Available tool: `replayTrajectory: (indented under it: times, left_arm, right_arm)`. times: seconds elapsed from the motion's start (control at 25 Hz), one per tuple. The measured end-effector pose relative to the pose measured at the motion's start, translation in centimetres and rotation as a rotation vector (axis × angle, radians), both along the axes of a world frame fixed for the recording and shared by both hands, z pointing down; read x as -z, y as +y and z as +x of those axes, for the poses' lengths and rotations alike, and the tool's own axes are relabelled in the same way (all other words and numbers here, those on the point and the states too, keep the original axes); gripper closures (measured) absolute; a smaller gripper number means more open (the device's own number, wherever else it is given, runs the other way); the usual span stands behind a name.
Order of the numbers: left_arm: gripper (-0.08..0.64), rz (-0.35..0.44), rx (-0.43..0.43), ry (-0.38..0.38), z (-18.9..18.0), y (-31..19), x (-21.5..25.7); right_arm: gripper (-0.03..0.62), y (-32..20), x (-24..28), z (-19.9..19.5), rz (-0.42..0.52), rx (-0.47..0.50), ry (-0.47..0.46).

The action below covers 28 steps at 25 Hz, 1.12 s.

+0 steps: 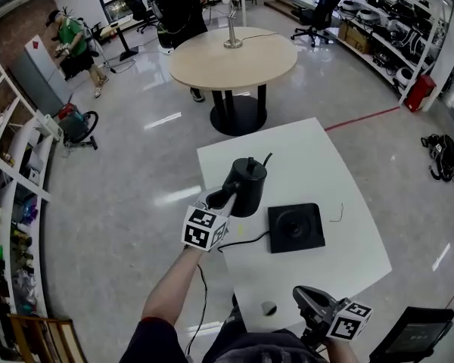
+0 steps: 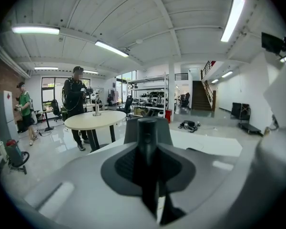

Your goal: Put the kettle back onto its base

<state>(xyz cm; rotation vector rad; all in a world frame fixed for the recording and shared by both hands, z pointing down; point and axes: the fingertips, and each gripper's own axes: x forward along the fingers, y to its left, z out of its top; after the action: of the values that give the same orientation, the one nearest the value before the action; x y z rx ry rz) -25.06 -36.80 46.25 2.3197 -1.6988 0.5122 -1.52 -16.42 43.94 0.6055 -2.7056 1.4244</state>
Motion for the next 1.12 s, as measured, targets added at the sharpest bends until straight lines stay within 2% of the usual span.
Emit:
replayTrajectory:
  times: [0.24,0.52,1.12]
  left_arm:
    - [0.499,0.042,-0.011,-0.023,0.4,0.0,2.1]
    - [0.499,0.025,-0.059,-0.013,3.8,1.8,4.3]
    - [0.499,0.039,-0.194,-0.012,11.8,0.1,2.8]
  right_arm:
    - [0.594,-1.2,0.0,0.0,0.062,0.003,-0.050]
    - [0.594,1.4,1.7,1.6,0.029,-0.027,-0.055]
    - [0.594,1.7,0.3,4.9,0.030,-0.107,-0.051]
